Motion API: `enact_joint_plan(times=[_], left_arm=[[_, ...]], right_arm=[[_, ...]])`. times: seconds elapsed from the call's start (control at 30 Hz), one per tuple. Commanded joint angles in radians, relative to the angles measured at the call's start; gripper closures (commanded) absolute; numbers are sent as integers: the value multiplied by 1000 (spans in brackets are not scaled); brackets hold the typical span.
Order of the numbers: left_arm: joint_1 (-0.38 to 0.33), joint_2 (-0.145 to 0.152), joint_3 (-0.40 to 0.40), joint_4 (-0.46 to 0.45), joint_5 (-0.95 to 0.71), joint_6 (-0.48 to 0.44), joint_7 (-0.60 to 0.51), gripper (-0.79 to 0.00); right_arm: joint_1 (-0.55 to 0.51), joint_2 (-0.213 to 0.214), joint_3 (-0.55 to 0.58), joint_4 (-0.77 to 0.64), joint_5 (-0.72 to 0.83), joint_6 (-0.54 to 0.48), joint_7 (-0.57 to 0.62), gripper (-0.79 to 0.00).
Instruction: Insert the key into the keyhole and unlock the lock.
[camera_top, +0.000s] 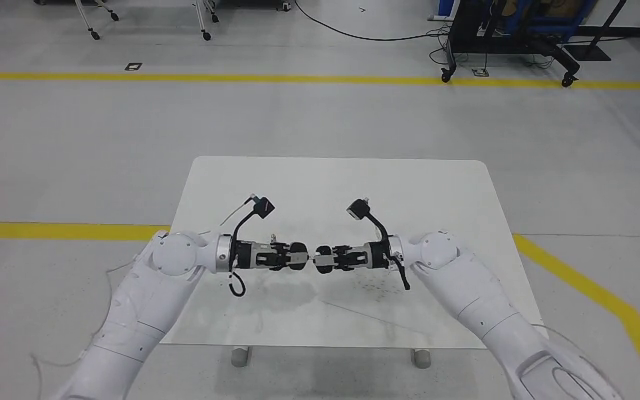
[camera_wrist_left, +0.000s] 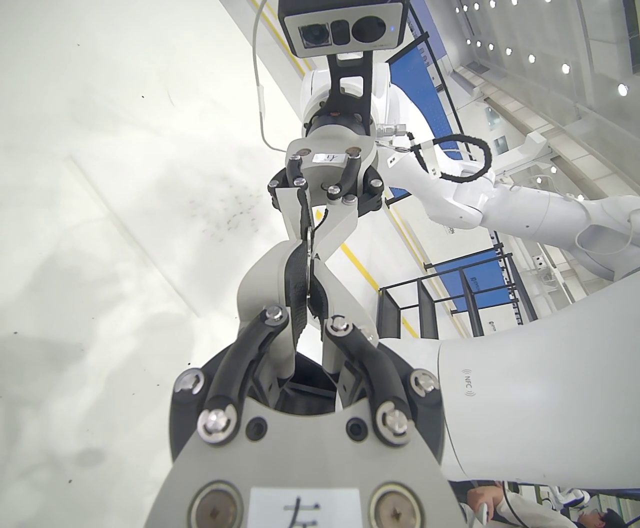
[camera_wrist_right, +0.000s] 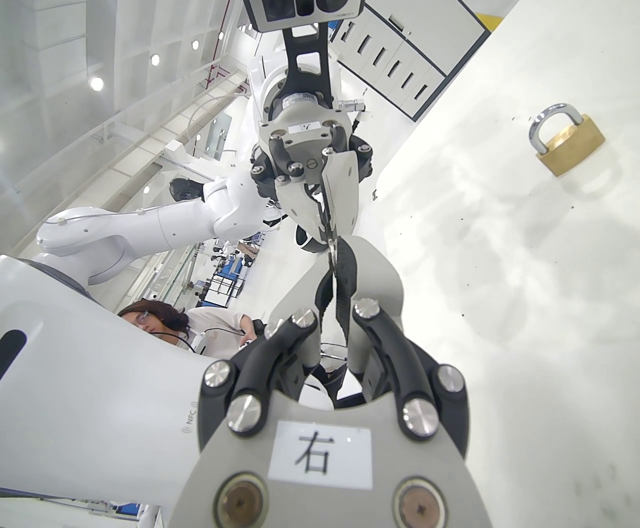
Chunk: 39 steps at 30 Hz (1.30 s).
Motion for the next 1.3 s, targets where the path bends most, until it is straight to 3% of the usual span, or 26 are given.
enact_joint_plan(times=[0.0,0.03,0.07,0.1,0.13,0.57,0.73,0.77,0.93,0.97,1.0,1.03,1.27], left_arm=[[1,1,1,-2,2,1,4,0],[1,2,1,-3,2,1,6,0],[1,2,1,-3,2,2,7,0],[1,3,2,-4,3,2,8,0],[0,4,1,-4,12,2,12,0],[2,10,12,-14,29,0,28,0],[0,12,18,-16,39,0,31,0],[-1,12,19,-16,41,1,33,0],[-1,14,23,-18,46,5,43,0],[0,14,24,-17,42,9,44,-194],[0,14,24,-16,38,13,44,-606],[-1,14,24,-16,33,13,44,-785],[-6,17,12,-3,11,16,53,-785]], right_arm=[[2,3,-6,3,7,-2,-2,0],[2,5,-9,4,12,-3,-3,0],[3,6,-11,7,17,-3,-3,-277],[4,8,-14,9,20,-2,-2,-388],[5,10,-16,10,25,-2,-2,-406],[21,25,-42,14,57,-9,-9,-222],[31,26,-57,16,66,-11,-11,-77],[34,26,-60,17,68,-11,-12,-15],[43,26,-73,21,68,-15,-15,0],[44,26,-75,23,68,-16,-16,0],[46,27,-76,25,67,-18,-18,0],[46,28,-78,27,64,-18,-18,0],[36,44,-51,40,75,-65,-65,0]])
